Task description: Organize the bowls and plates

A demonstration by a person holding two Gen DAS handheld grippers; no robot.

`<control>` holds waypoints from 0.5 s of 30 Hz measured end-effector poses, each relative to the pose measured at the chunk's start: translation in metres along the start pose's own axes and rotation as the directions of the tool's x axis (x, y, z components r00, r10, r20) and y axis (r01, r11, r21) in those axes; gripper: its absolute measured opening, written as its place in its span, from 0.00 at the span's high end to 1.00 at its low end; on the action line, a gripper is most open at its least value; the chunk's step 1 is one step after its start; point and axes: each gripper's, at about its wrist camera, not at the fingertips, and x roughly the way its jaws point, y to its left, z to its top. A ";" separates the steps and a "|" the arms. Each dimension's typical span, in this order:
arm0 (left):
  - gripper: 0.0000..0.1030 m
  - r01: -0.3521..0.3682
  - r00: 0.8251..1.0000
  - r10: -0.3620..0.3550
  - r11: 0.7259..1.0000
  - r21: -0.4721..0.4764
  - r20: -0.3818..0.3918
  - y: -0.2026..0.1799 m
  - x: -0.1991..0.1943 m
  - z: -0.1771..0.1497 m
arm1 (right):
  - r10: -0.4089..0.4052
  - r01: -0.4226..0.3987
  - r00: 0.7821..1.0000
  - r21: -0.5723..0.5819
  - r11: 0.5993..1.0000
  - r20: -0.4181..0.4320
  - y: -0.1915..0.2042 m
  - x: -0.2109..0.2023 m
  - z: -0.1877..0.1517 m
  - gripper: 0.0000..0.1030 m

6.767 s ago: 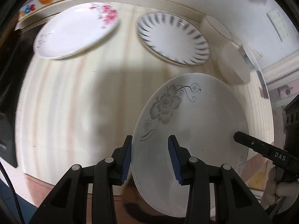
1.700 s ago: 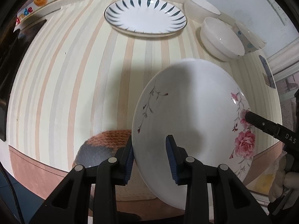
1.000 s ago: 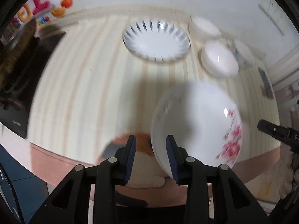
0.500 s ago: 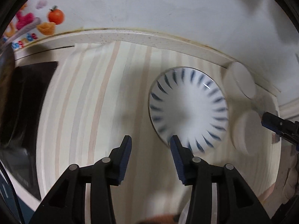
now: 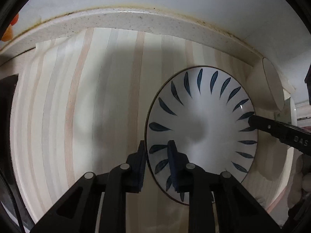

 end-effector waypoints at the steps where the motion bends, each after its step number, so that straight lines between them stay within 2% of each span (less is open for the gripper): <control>1: 0.82 -0.002 1.000 0.002 1.000 0.000 0.006 0.000 0.000 -0.001 | -0.014 0.014 1.000 -0.010 1.000 0.006 0.001 0.001 -0.002 0.89; 7: 0.83 0.004 1.000 -0.004 1.000 -0.020 0.014 0.000 -0.001 -0.001 | -0.012 0.012 1.000 -0.015 1.000 0.012 -0.002 0.001 -0.004 0.89; 15: 0.83 0.005 0.999 -0.005 1.000 -0.007 0.036 -0.004 -0.028 -0.008 | 0.010 -0.010 1.000 -0.003 1.000 0.022 -0.004 -0.010 -0.008 0.89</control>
